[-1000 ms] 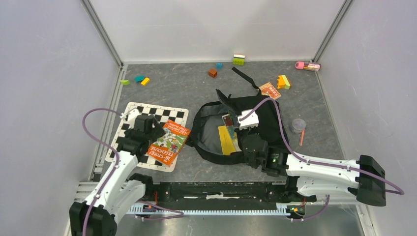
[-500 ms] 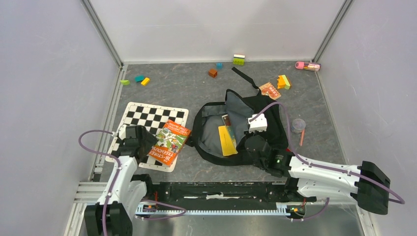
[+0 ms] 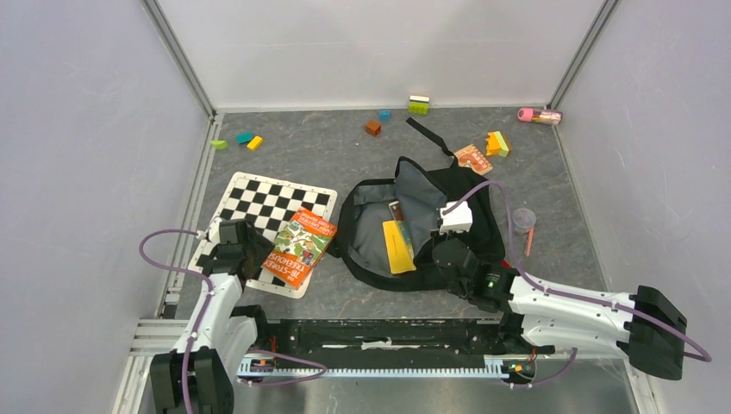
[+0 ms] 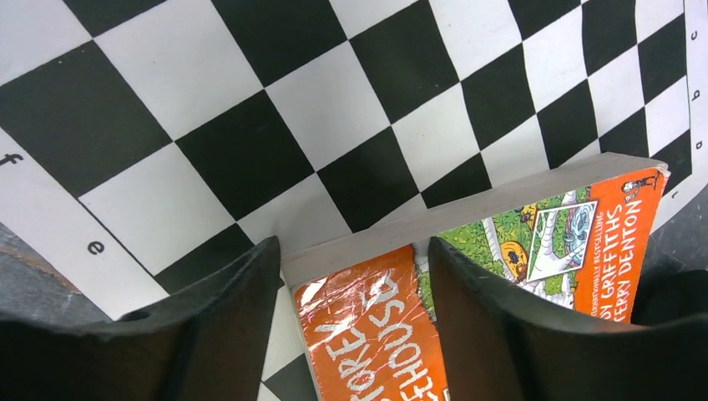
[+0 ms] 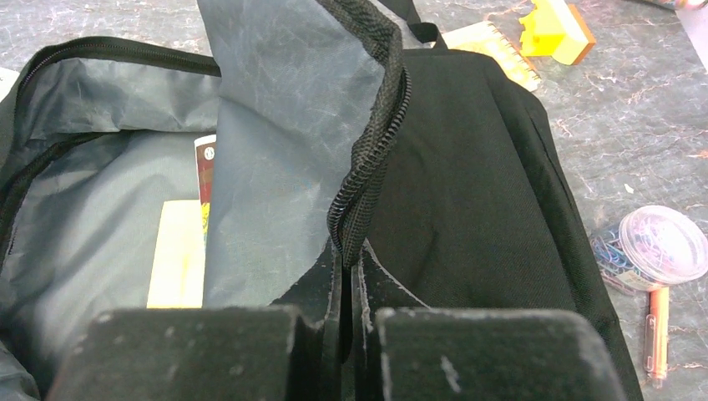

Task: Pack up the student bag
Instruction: Pick up the book from the center of the board, then place the book in the student bag.

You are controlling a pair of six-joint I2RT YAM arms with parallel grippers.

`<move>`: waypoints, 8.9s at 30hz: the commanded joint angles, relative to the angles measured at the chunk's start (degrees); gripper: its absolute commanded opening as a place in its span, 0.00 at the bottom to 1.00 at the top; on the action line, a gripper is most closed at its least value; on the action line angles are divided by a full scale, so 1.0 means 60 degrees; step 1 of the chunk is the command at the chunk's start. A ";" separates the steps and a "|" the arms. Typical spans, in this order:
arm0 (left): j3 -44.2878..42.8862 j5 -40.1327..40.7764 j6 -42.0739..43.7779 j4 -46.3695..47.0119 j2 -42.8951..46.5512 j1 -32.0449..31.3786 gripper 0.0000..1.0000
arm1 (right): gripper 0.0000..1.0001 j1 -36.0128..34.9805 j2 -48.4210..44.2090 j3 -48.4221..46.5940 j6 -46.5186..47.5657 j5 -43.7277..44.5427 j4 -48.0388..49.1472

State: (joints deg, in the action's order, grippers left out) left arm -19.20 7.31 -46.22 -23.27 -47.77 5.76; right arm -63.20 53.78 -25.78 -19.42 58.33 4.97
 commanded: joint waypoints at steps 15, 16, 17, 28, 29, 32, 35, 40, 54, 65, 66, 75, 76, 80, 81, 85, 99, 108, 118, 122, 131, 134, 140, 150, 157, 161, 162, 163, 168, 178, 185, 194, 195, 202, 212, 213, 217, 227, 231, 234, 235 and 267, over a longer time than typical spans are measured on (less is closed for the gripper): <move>-0.0347 -0.0318 -0.0570 -0.0220 0.1121 0.0035 0.02 | 0.00 0.0056 -0.0492 0.1144 -0.0056 -0.0577 0.1134; -0.0404 -0.0337 -0.0564 -0.0284 0.1262 0.0031 0.02 | 0.00 0.0060 -0.0568 0.1228 -0.0125 -0.0580 0.1110; -0.0501 -0.0364 -0.0559 -0.0385 0.1405 0.0023 0.02 | 0.00 0.0073 -0.0603 0.1301 -0.0256 -0.0555 0.1056; -0.2132 -0.0789 0.0722 -0.1298 0.2862 0.0031 0.02 | 0.00 0.1121 -0.0640 0.2203 -0.2780 -0.1052 -0.0222; -0.2286 -0.0817 0.0839 -0.1382 0.2953 0.0036 0.02 | 0.02 0.1184 -0.0713 0.2319 -0.2943 -0.1137 -0.0281; -0.2801 -0.1123 0.1173 -0.1572 0.3011 0.0029 0.02 | 0.17 0.1347 -0.1099 0.2599 -0.3322 -0.1404 -0.0475; -0.3170 -0.1700 0.1425 -0.1619 0.2955 0.0034 0.02 | 0.39 0.1376 -0.1599 0.2529 -0.3358 -0.1470 -0.0797; -0.3865 -0.2185 0.1872 -0.1634 0.2960 0.0022 0.02 | 0.77 0.1378 -0.2722 0.1937 -0.3007 -0.0962 -0.1901; -0.5842 -0.3248 0.2691 -0.2111 0.2688 0.0035 0.02 | 0.98 0.1378 -0.4333 0.0469 -0.0841 -0.1251 -0.2496; -0.7870 -0.6292 0.3087 -0.2166 0.0961 0.0022 0.02 | 0.98 0.1377 -0.4203 -0.1346 0.1745 -0.1921 -0.2763; -0.7920 -0.6704 0.3107 -0.2165 0.0803 0.0009 0.02 | 0.98 0.1372 -0.4094 -0.1464 0.2123 -0.2376 -0.2524; -0.8687 -0.9002 0.3655 -0.2142 0.0349 -0.0591 0.02 | 0.98 0.1365 -0.1581 -0.3228 0.4723 -0.8921 -0.1293; -0.8721 -0.9246 0.3695 -0.2120 0.0292 -0.0759 0.02 | 0.98 0.1364 -0.1151 -0.3504 0.4699 -0.9377 -0.1261; -0.8602 -1.0020 0.3811 -0.2113 0.0099 -0.1772 0.02 | 0.98 0.1338 0.0307 -0.4464 0.4672 -1.1278 -0.1205; -0.8593 -1.0127 0.3887 -0.2152 0.0088 -0.1973 0.02 | 0.98 0.1300 0.0581 -0.4669 0.4647 -1.1709 -0.1117; -0.8774 -0.9776 0.4851 -0.3129 -0.0179 -0.2846 0.02 | 0.98 0.1101 0.0961 -0.4946 0.4544 -1.2484 -0.0390; -0.9021 -0.9985 0.5784 -0.4097 -0.0842 -0.4805 0.02 | 0.98 0.0912 0.2406 -0.5719 0.4308 -1.5092 -0.0196; -0.8695 -1.0603 0.5769 -0.3634 -0.0792 -0.4878 0.02 | 0.90 0.0526 0.3102 -0.5600 0.3566 -1.6064 -0.0075; -0.8282 -1.0297 0.5587 -0.3204 -0.0352 -0.4919 0.02 | 0.25 0.0499 0.3232 -0.5392 0.3410 -1.5616 -0.0279; -0.7885 -0.9308 0.4794 -0.2126 0.0171 -0.4916 0.33 | 0.00 0.0492 0.3094 -0.5324 0.3264 -1.3933 -0.0510; -0.6142 -0.6186 0.2831 0.0049 0.1699 -0.4916 1.00 | 0.00 0.0852 0.1752 -0.4336 0.1695 -0.9904 0.0691; -0.5340 -0.5727 0.2199 0.0666 0.2235 -0.4920 1.00 | 0.00 0.0908 0.1237 -0.4090 0.1285 -0.8921 0.1229; -0.3730 -0.6190 0.0605 0.2617 0.3236 -0.4913 1.00 | 0.00 0.0909 -0.0069 -0.3034 0.0277 -0.8086 0.3034; -0.3066 -0.8410 -0.0378 0.4903 0.2323 -0.4926 1.00 | 0.00 0.0909 0.0461 -0.3526 -0.0549 -0.9487 0.4290; -0.3055 -0.8235 0.0012 0.4392 0.2123 -0.4916 1.00 | 0.00 0.0839 0.0969 -0.3877 -0.0900 -1.0189 0.4807; -0.2997 -0.7892 0.0417 0.3593 0.2216 -0.4921 1.00 | 0.00 0.0805 0.0891 -0.3789 -0.0911 -1.0099 0.4949; -0.3047 -0.7663 0.0640 0.3209 0.2276 -0.4924 1.00 | 0.00 0.0807 0.0850 -0.3790 -0.0851 -1.0028 0.4875; -0.3147 -0.7403 0.0922 0.2697 0.2346 -0.4916 1.00 | 0.00 0.0803 0.0790 -0.3803 -0.0775 -0.9958 0.4789; -0.3224 -0.6424 0.1439 0.1652 0.2518 -0.4928 1.00 | 0.00 0.0806 0.0483 -0.3652 -0.0670 -0.9779 0.4721; -0.2924 -0.7960 0.0082 0.3945 0.1997 -0.4919 0.92 | 0.00 0.0792 0.0534 -0.3389 -0.0823 -1.0218 0.5507; -0.2566 -0.8619 -0.0676 0.5225 0.1749 -0.4953 0.65 | 0.00 0.0732 0.0674 -0.3364 -0.0902 -1.0214 0.5625; -0.2925 -0.6599 0.0660 0.2913 0.2618 -0.4937 0.15 | 0.65 0.0840 0.0459 -0.3642 0.0104 -0.9185 0.3155; -0.3019 -0.6244 0.0849 0.2388 0.2735 -0.4938 0.12 | 0.75 0.0896 0.0411 -0.3743 0.0381 -0.8952 0.2588; -0.3116 -0.4740 0.1058 0.0606 0.2881 -0.4934 0.02 | 0.98 0.1689 -0.0301 -0.4095 0.1645 -0.6583 -0.1370; -0.2834 -0.3848 0.1395 -0.0458 0.2680 -0.4931 0.02 | 0.98 0.5353 -0.0575 -0.3317 0.1483 -0.6608 -0.3296; -0.2694 -0.3775 0.1274 -0.0399 0.2775 -0.4940 0.02 | 0.98 0.5974 -0.0497 -0.3124 0.1418 -0.7015 -0.3229; -0.1938 -0.3987 0.0499 0.0336 0.3348 -0.4943 0.02 | 0.98 0.7958 0.0051 -0.2677 0.1119 -0.8533 -0.3188; -0.1268 -0.4844 -0.0134 0.0733 0.3810 -0.4937 0.02 | 0.98 0.8281 -0.0049 -0.1826 0.0983 -0.9897 -0.2274; -0.1289 -0.4851 -0.0352 0.0889 0.4130 -0.4938 0.02 | 0.91 0.8292 0.0234 -0.1770 0.0885 -1.0548 -0.2137; -0.1416 -0.4983 -0.0166 0.0973 0.4029 -0.4936 0.02 | 0.77 0.8317 0.0250 -0.1810 0.0810 -1.1094 -0.1915; -0.1598 -0.5048 0.0149 0.0898 0.3815 -0.4933 0.03 | 0.69 0.8350 0.0210 -0.1812 0.0753 -1.1445 -0.1709; -0.2400 -0.5861 -0.3026 0.8620 -0.2492 -0.6288 0.02 | 0.00 0.8418 -0.0926 -0.4697 0.0479 -1.2172 -0.1418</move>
State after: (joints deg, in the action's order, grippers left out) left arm -31.03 -28.60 -60.36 15.49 -59.59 -29.23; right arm -13.02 48.82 -50.37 -14.22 -13.58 -10.79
